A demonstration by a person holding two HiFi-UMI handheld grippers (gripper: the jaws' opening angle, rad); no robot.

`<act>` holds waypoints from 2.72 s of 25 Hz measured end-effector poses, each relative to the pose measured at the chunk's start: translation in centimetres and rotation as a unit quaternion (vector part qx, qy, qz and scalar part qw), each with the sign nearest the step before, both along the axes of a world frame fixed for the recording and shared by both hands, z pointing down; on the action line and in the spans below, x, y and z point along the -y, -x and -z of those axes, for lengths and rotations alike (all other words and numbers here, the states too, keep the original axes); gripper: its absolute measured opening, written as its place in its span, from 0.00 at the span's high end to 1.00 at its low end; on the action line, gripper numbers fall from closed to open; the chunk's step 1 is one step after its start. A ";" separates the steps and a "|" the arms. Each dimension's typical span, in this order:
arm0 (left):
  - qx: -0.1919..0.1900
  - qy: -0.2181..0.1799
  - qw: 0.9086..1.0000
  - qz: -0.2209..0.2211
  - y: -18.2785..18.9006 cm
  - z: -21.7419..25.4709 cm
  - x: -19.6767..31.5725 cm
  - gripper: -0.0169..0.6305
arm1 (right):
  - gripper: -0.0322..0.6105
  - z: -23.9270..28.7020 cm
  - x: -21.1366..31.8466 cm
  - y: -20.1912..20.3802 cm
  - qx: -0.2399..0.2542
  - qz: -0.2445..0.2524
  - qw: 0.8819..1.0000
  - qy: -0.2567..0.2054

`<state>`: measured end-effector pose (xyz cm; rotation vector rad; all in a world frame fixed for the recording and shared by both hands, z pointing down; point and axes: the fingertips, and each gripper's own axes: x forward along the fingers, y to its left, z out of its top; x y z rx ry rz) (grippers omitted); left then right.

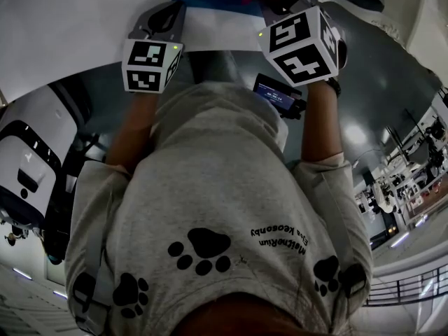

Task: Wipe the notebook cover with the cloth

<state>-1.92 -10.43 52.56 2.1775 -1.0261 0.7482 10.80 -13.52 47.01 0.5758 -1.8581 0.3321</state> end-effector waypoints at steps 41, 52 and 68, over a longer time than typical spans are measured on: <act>0.000 -0.011 1.000 -0.004 -0.1 0.1 0.0 0.98 | 0.88 -5.7 -3.6 5.5 -0.018 0.083 0.995 0.060; 0.003 -0.014 1.000 -0.007 0.0 0.1 0.0 0.98 | 0.88 -5.9 -4.5 -0.4 -0.045 0.029 0.997 0.060; 0.007 -0.013 1.000 -0.007 0.5 0.2 -0.1 0.98 | 0.88 -6.1 -5.4 -4.1 -0.079 -0.018 0.995 0.054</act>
